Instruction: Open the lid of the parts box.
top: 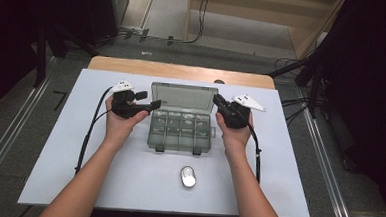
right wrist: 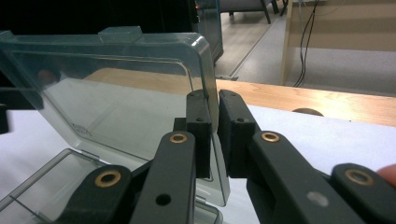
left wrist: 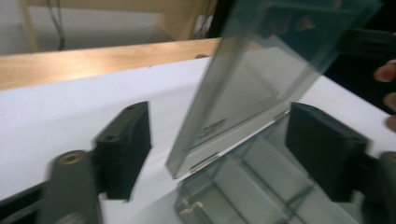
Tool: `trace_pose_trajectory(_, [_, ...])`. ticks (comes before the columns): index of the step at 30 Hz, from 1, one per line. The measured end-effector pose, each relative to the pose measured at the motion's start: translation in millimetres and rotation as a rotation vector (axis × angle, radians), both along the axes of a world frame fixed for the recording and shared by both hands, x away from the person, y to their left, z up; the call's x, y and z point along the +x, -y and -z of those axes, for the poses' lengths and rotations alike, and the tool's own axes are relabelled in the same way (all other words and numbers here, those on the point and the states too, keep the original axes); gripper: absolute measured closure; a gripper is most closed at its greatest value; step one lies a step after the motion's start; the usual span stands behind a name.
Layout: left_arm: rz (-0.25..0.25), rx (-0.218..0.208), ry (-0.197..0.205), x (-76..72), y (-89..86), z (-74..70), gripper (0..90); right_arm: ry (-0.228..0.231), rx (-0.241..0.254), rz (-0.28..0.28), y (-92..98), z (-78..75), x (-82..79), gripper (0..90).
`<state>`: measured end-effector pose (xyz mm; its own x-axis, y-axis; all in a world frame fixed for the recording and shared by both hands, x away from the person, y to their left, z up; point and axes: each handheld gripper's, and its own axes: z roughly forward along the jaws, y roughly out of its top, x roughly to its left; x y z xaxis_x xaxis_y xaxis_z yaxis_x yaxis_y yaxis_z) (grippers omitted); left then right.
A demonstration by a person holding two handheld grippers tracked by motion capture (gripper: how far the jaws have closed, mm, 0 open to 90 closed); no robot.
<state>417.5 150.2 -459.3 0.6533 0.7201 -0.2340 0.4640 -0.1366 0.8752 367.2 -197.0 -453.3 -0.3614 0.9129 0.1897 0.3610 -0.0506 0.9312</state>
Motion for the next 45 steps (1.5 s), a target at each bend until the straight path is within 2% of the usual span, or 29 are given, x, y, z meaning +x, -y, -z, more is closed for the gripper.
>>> trace_pose_trajectory(2, [-0.029, 0.017, -0.007, 3.0, 0.6, 2.4, 50.7, -0.002, 0.004, 0.004, 0.0, 0.2, 1.5, 81.9])
trace_pose_trajectory(4, [-0.038, 0.031, 0.01, 4.6, 1.7, 4.1, 61.7, -0.008, 0.012, 0.005, 0.3, 0.1, 3.1, 81.9])
trace_pose_trajectory(5, [-0.05, 0.047, 0.014, 5.4, 3.2, 4.7, 63.3, -0.01, 0.014, 0.005, 0.4, 0.1, 3.7, 81.9])
trace_pose_trajectory(12, [-0.064, 0.084, 0.051, 5.4, 11.1, 8.2, 76.4, -0.021, 0.026, 0.012, 0.8, 0.2, 9.6, 82.1])
trace_pose_trajectory(18, [-0.114, 0.105, 0.049, 6.6, 18.5, 13.9, 78.1, -0.031, 0.036, 0.026, 0.0, 0.5, 14.7, 82.6])
trace_pose_trajectory(23, [-0.142, 0.132, 0.063, 6.0, 21.5, 15.5, 82.3, -0.037, 0.032, 0.023, 1.2, 0.6, 19.2, 83.3])
trace_pose_trajectory(27, [-0.162, 0.125, 0.069, 4.4, 22.3, 17.0, 85.2, -0.043, 0.029, 0.023, 2.3, 1.1, 24.4, 83.6])
trace_pose_trajectory(33, [-0.179, 0.112, 0.06, 3.5, 22.5, 17.9, 85.7, -0.052, 0.07, 0.008, 5.7, 6.8, 30.4, 81.9])
trace_pose_trajectory(37, [-0.179, 0.105, 0.057, 3.3, 21.7, 18.4, 85.7, -0.092, 0.066, -0.003, 3.7, 15.8, 33.8, 80.2])
trace_pose_trajectory(39, [-0.177, 0.098, 0.052, 3.8, 21.1, 18.5, 85.7, -0.095, 0.057, 0.0, 2.4, 20.6, 34.5, 80.2])
trace_pose_trajectory(42, [-0.175, 0.091, 0.049, 4.8, 20.5, 19.0, 85.7, -0.109, 0.081, -0.002, 3.3, 25.6, 34.4, 80.2])
trace_pose_trajectory(45, [-0.175, 0.088, 0.047, 5.3, 20.0, 19.3, 85.7, -0.111, 0.072, -0.001, 2.6, 30.8, 33.2, 80.2])
